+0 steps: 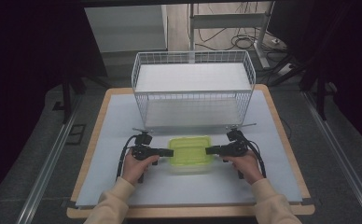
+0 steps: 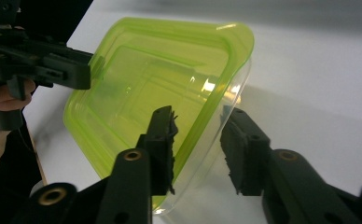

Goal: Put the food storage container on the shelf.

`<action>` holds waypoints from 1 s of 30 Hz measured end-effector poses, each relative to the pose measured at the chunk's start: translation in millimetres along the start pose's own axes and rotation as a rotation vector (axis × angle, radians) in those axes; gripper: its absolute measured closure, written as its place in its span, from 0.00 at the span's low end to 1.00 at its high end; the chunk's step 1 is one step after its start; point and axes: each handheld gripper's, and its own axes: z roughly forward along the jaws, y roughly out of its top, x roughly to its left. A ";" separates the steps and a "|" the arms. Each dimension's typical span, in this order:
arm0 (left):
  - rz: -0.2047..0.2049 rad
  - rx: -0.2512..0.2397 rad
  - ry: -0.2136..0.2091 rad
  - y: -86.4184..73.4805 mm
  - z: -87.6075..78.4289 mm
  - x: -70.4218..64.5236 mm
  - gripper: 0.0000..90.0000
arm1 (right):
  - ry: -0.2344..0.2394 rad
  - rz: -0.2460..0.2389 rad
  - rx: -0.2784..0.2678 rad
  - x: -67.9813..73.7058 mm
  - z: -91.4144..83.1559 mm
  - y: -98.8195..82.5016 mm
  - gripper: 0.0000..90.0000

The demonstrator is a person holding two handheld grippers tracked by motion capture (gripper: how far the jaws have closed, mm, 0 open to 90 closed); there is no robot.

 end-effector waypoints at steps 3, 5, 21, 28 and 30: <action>0.006 -0.007 -0.001 -0.5 -2.0 -1.1 0.77 | 0.024 0.017 0.006 -1.2 -0.4 0.0 0.77; 0.013 -0.014 -0.009 -1.1 -3.6 -2.8 0.79 | 0.023 0.011 0.004 0.0 -2.7 0.0 0.79; 0.058 -0.084 -0.037 -3.6 -17.5 -16.6 0.90 | 0.052 0.016 -0.056 7.0 -18.6 0.1 0.89; 0.081 -0.101 -0.042 -3.1 -23.9 -22.8 0.90 | 0.054 -0.022 -0.096 16.5 -28.5 1.9 0.89; 0.083 -0.105 -0.043 -3.1 -24.7 -23.5 0.90 | 0.051 -0.040 -0.105 19.3 -30.7 2.4 0.89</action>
